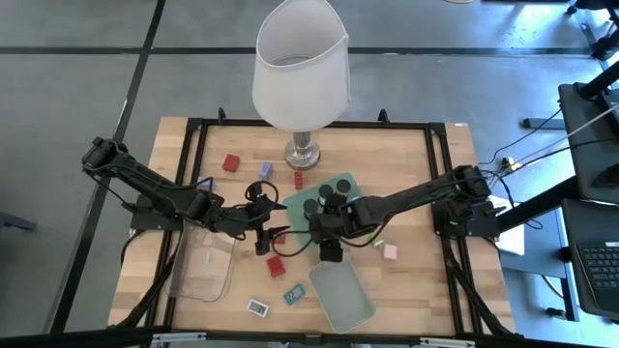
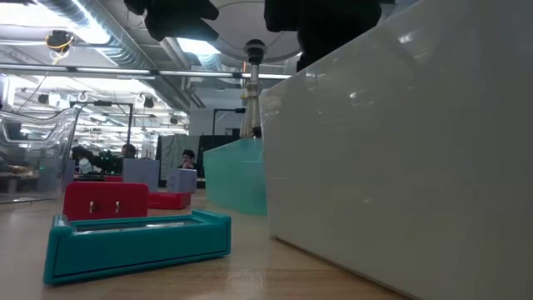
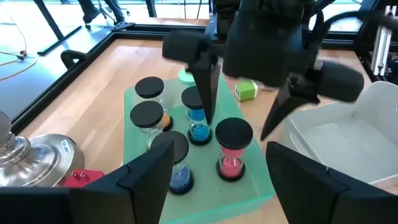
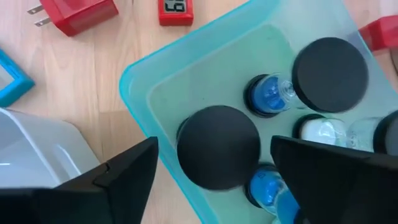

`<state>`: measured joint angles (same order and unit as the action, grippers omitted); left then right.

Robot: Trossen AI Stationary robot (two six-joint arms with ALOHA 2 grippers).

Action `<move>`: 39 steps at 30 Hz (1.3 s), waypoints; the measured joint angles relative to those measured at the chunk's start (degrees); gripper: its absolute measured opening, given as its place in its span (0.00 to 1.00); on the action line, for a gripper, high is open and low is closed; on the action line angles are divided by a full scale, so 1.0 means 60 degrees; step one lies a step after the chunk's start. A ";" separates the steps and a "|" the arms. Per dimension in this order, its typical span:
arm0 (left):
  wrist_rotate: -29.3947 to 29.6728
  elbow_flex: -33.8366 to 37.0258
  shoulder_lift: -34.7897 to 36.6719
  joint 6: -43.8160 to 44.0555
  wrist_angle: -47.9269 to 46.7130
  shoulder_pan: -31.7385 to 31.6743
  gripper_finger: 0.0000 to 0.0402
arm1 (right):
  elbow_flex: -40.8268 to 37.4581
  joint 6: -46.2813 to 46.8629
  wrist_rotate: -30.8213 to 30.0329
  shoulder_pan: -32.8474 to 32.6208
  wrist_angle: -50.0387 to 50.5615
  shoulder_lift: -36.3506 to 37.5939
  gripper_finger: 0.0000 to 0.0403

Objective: Pick & Place Office items
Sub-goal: Put the bottom blue charger adapter into the transparent bin

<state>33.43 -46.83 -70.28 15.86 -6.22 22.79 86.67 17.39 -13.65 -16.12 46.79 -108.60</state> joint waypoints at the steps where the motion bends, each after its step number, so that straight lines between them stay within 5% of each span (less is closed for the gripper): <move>1: 0.0000 0.0000 0.0000 -0.0003 -0.0003 0.0000 0.62 | 0.0000 0.0015 -0.0062 0.0000 0.0092 0.0106 0.80; 15: 0.0017 0.0000 0.0000 -0.0011 -0.0080 0.0000 0.62 | 0.0004 -0.0889 -0.0191 -0.0194 0.3074 0.3230 0.80; 21: 0.0022 0.0000 0.0000 -0.0011 -0.0132 -0.0004 0.62 | -0.0389 -0.0752 -0.0764 -0.0662 0.3079 0.4489 0.76; 39: 0.0368 0.0000 0.0000 -0.0011 -0.0295 -0.0004 0.62 | -0.6215 0.1598 -0.3126 -0.2113 -0.0314 0.9396 0.72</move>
<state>35.64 -46.83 -70.28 15.79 -7.99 22.76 49.39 26.98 -32.40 -28.80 44.91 -52.22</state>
